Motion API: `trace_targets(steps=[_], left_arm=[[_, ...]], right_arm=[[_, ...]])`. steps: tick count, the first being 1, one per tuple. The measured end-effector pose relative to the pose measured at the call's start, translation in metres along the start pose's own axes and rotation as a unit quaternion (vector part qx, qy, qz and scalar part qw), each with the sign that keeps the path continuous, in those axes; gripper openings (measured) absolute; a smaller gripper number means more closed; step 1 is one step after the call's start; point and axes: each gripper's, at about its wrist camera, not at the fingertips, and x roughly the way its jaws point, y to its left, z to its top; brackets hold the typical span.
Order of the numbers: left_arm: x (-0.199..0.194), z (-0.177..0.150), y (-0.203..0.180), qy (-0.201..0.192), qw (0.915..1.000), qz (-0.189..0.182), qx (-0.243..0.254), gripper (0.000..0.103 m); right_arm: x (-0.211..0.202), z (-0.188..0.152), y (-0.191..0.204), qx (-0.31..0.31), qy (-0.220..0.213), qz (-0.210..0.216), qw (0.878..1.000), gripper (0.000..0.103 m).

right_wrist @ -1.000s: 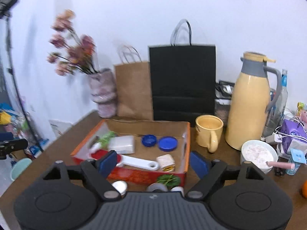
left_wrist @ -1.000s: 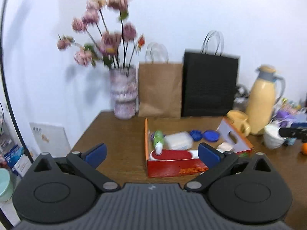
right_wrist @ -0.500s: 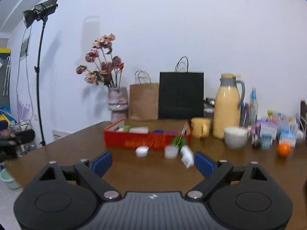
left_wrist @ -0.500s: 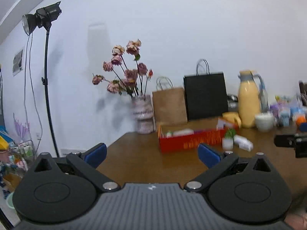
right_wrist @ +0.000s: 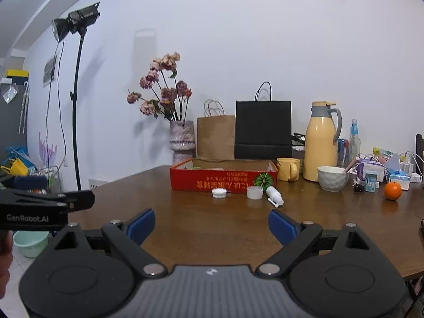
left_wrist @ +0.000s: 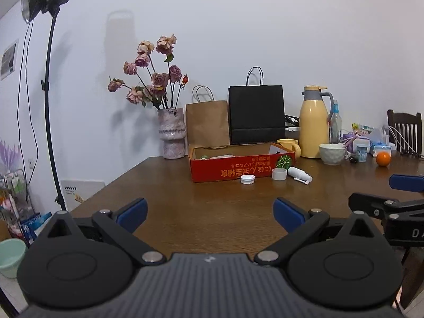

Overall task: Organize rigid objects
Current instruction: 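Move both open tools toward the white cap and tape roll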

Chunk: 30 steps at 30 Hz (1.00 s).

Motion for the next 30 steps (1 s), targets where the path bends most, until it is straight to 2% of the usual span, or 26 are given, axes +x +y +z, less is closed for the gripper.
trace_targets(steps=[15, 19, 24, 30], left_arm=[[0.004, -0.011, -0.009, 0.001, 0.9994, -0.010, 0.033, 0.103], [0.012, -0.017, -0.010, 0.007, 0.9991, -0.002, 0.042, 0.103], [0.031, -0.017, -0.005, 0.030, 0.9992, -0.011, 0.023, 0.103], [0.075, 0.001, 0.000, 0.052, 0.9980, -0.030, -0.019, 0.103]], right_arm=[[0.007, -0.006, -0.003, 0.014, 0.016, 0.001, 1.000, 0.093], [0.016, -0.010, -0.007, 0.021, 0.028, -0.001, 0.999, 0.093], [0.037, -0.011, -0.018, 0.029, 0.047, -0.004, 0.998, 0.093], [0.081, 0.006, -0.047, 0.044, 0.063, 0.003, 0.997, 0.091]])
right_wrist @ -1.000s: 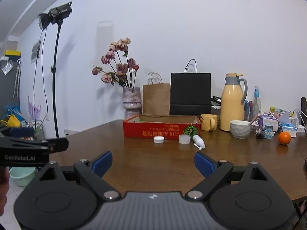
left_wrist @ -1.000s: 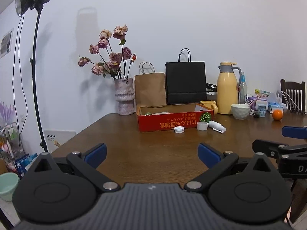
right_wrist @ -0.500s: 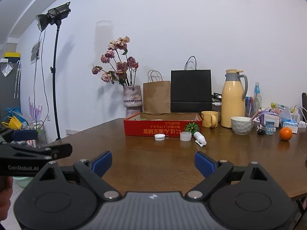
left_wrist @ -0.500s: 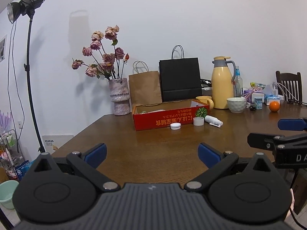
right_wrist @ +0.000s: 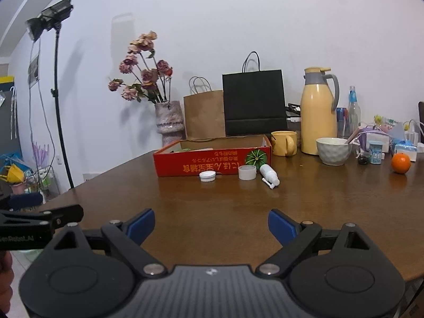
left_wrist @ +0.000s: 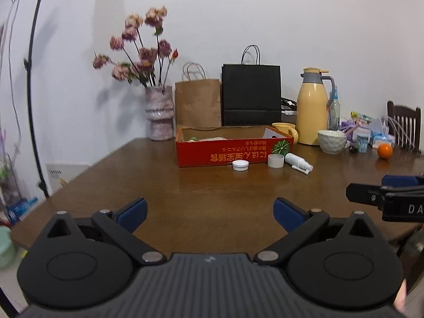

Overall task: Organize rigid objects
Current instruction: 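Move both open tools toward the white cap and tape roll, then grasp the white bottle cap with the left tool while the right tool grasps the clear tape roll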

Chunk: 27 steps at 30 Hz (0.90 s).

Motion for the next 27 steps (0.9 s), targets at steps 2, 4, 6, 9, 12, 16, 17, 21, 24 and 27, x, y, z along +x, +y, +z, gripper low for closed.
trace_targets(steps=[2, 4, 6, 9, 12, 16, 17, 21, 24, 27], left_arm=[[0.019, 0.011, 0.002, 0.016, 0.9997, -0.009, -0.015, 0.103], [0.039, 0.022, 0.002, 0.020, 0.9993, -0.024, -0.020, 0.103], [0.062, 0.037, 0.000, 0.018, 0.9989, -0.041, -0.012, 0.103], [0.104, 0.060, -0.002, 0.037, 0.9971, -0.065, -0.010, 0.095], [0.155, 0.081, -0.006, 0.070, 0.9924, -0.100, -0.015, 0.088], [0.234, 0.090, -0.017, 0.118, 0.9886, -0.094, 0.004, 0.080], [0.254, 0.087, -0.021, 0.121, 0.9888, -0.086, 0.018, 0.075], [0.318, 0.075, -0.028, 0.160, 0.9821, -0.095, 0.030, 0.071], [0.341, 0.070, -0.031, 0.163, 0.9802, -0.110, 0.022, 0.072], [0.358, 0.066, -0.038, 0.176, 0.9785, -0.105, 0.027, 0.061]], right_arm=[[0.015, 0.012, -0.008, -0.006, 0.002, 0.003, 1.000, 0.090], [0.035, 0.027, -0.019, -0.009, 0.010, 0.011, 1.000, 0.086], [0.058, 0.044, -0.030, -0.005, 0.024, 0.026, 0.999, 0.079], [0.097, 0.071, -0.046, -0.003, 0.047, 0.043, 0.998, 0.070], [0.144, 0.092, -0.055, -0.022, 0.070, 0.049, 0.996, 0.067], [0.227, 0.104, -0.076, 0.010, 0.125, 0.049, 0.991, 0.055], [0.246, 0.104, -0.081, 0.020, 0.137, 0.057, 0.989, 0.053], [0.305, 0.100, -0.090, 0.021, 0.174, 0.034, 0.984, 0.052], [0.330, 0.094, -0.090, 0.008, 0.188, 0.020, 0.982, 0.052], [0.346, 0.090, -0.089, 0.004, 0.195, 0.020, 0.981, 0.048]])
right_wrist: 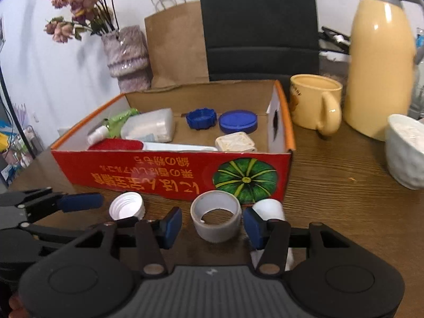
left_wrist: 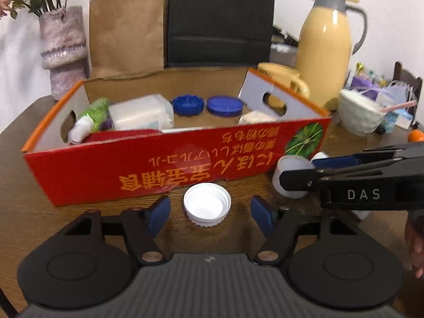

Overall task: Organize rigid objects
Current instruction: 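Grasp the white bottle cap with the left tool while the right tool grasps the clear tape roll, then lift the white cap and tape roll up from the table with both tools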

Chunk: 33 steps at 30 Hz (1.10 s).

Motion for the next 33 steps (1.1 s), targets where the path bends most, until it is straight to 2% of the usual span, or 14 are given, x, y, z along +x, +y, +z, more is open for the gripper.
trace_targets(steps=[1, 4, 8, 12, 15, 18, 22, 25, 28, 31, 33], left_arm=[[0.005, 0.000, 0.000, 0.004, 1.0000, 0.004, -0.002, 0.042], [0.009, -0.001, -0.002, -0.009, 0.9999, 0.008, 0.005, 0.040], [0.007, -0.001, -0.004, -0.005, 0.9999, 0.009, 0.009, 0.040], [-0.013, -0.002, -0.006, -0.016, 0.9996, 0.022, 0.012, 0.040], [-0.050, -0.007, -0.005, -0.034, 0.9990, 0.030, 0.003, 0.040], [-0.108, -0.019, -0.003, -0.085, 0.9958, 0.033, -0.007, 0.040], [-0.178, -0.048, -0.009, -0.144, 0.9865, 0.076, -0.006, 0.040], [-0.229, -0.078, -0.013, -0.164, 0.9826, 0.083, -0.027, 0.040], [-0.273, -0.112, -0.023, -0.175, 0.9809, 0.074, -0.040, 0.040], [-0.294, -0.143, -0.024, -0.147, 0.9845, 0.063, -0.072, 0.040], [-0.303, -0.158, -0.024, -0.130, 0.9858, 0.058, -0.088, 0.040]], right_arm=[[0.004, 0.001, 0.000, -0.001, 0.000, 0.000, 1.000, 0.045], [0.008, 0.000, 0.003, -0.004, -0.005, -0.001, 1.000, 0.044], [0.008, -0.001, 0.004, -0.007, -0.006, 0.001, 1.000, 0.043], [-0.009, 0.000, 0.005, 0.003, -0.022, 0.010, 1.000, 0.043], [-0.044, -0.007, 0.012, 0.004, -0.046, 0.022, 0.999, 0.043], [-0.088, -0.022, 0.025, -0.009, -0.077, 0.026, 0.997, 0.043], [-0.157, -0.058, 0.046, -0.027, -0.133, 0.019, 0.991, 0.043], [-0.206, -0.093, 0.065, -0.040, -0.165, 0.022, 0.985, 0.043], [-0.239, -0.126, 0.075, -0.029, -0.178, 0.047, 0.982, 0.043], [-0.256, -0.158, 0.085, -0.008, -0.169, 0.057, 0.984, 0.043], [-0.263, -0.174, 0.092, -0.015, -0.162, 0.058, 0.985, 0.043]])
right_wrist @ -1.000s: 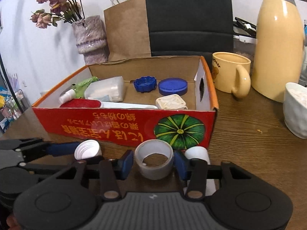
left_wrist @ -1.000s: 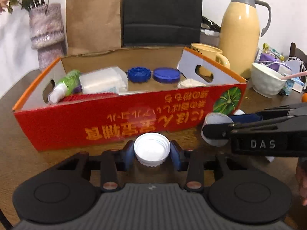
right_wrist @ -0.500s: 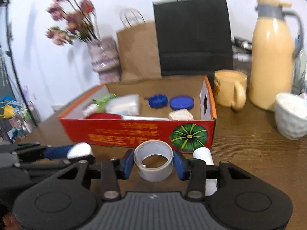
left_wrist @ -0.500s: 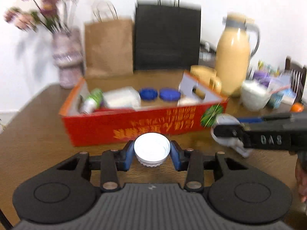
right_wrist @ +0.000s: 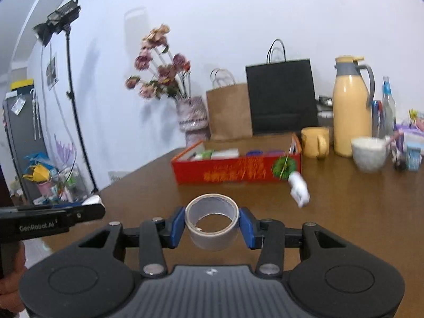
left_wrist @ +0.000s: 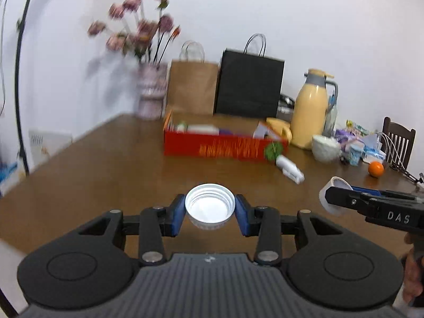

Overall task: Organize rigid objects
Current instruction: 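Lift the white cap and tape roll up from the table with both tools, then lower the cap and tape roll into the cardboard box and open both tools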

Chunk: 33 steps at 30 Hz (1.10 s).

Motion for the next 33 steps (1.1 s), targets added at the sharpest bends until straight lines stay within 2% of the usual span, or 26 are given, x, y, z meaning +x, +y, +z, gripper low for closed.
trace_targets(steps=[3, 8, 13, 16, 21, 23, 26, 29, 31, 33], left_arm=[[-0.015, -0.009, 0.001, 0.000, 1.0000, -0.002, 0.003, 0.040], [-0.023, -0.005, 0.000, -0.021, 0.9998, 0.004, 0.001, 0.040], [-0.015, -0.003, 0.002, -0.013, 0.9999, 0.003, -0.003, 0.040], [0.000, 0.012, 0.000, -0.012, 0.9999, -0.008, 0.001, 0.040], [0.043, 0.082, 0.000, -0.029, 0.9965, -0.079, 0.003, 0.040], [0.073, 0.122, -0.002, -0.026, 0.9941, -0.105, -0.003, 0.040], [0.130, 0.178, -0.007, -0.007, 0.9922, -0.123, -0.021, 0.040], [0.198, 0.220, -0.018, 0.015, 0.9941, -0.106, -0.017, 0.040], [0.247, 0.234, -0.027, 0.039, 0.9944, -0.097, -0.010, 0.040], [0.292, 0.236, -0.034, 0.058, 0.9947, -0.084, 0.008, 0.040]], right_arm=[[-0.009, -0.013, 0.009, 0.000, 0.008, 0.005, 1.000, 0.043], [-0.021, -0.021, 0.018, 0.000, -0.002, 0.009, 1.000, 0.043], [-0.016, -0.018, 0.010, 0.010, 0.003, 0.006, 1.000, 0.043], [-0.005, -0.008, 0.001, 0.016, 0.006, 0.011, 1.000, 0.043], [0.025, 0.054, -0.027, -0.007, -0.017, 0.013, 1.000, 0.043], [0.042, 0.094, -0.041, -0.022, -0.031, 0.021, 0.999, 0.043], [0.081, 0.156, -0.061, -0.044, -0.033, 0.026, 0.998, 0.043], [0.138, 0.210, -0.085, -0.029, -0.017, 0.034, 0.999, 0.043], [0.183, 0.235, -0.100, -0.010, 0.003, 0.039, 0.999, 0.043], [0.234, 0.249, -0.113, -0.009, 0.025, 0.020, 0.999, 0.043]])
